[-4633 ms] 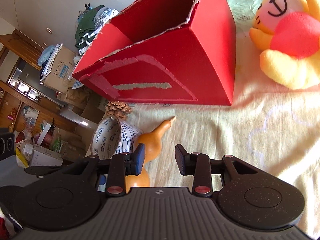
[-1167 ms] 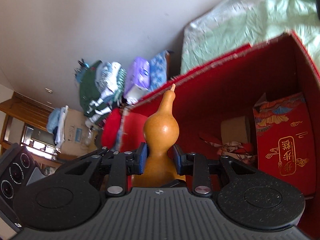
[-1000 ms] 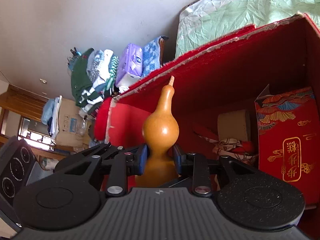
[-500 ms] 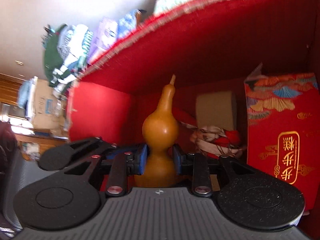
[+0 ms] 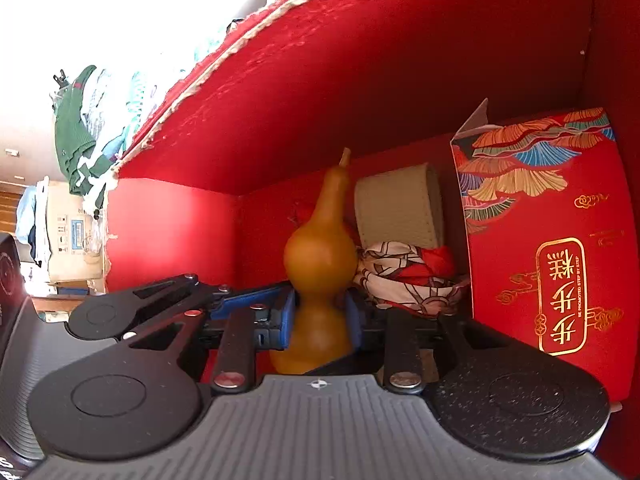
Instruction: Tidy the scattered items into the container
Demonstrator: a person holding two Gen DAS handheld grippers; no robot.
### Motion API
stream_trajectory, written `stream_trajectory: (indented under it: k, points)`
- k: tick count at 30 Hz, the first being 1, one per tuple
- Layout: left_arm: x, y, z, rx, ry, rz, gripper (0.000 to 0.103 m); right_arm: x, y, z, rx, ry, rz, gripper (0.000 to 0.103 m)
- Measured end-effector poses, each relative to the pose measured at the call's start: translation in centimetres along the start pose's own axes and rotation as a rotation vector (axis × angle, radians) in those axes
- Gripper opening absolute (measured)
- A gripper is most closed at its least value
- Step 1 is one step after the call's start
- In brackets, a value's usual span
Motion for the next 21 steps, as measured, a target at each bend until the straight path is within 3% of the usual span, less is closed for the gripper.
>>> stream_trajectory:
  k: [12,21]
  points:
    - [0.2,-0.1,0.4,-0.033,-0.076,-0.003,0.066,0.3,-0.6,-0.1,0.046,0.037,-0.064,0.032]
    - [0.2,0.3,0.1,-0.050,-0.072,0.023,0.065,0.4,0.4,0.6,0.031,0.044,-0.025,0.029]
Point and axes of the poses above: each gripper's, at about its wrist camera, not at the fingertips, and y roughly the way its jaws point, z to its left, x to its top, the point moved 8 cm from there along y, roughly the way its jaws point, and after that the axes turned 3 degrees about -z, right-handed, at the moved point
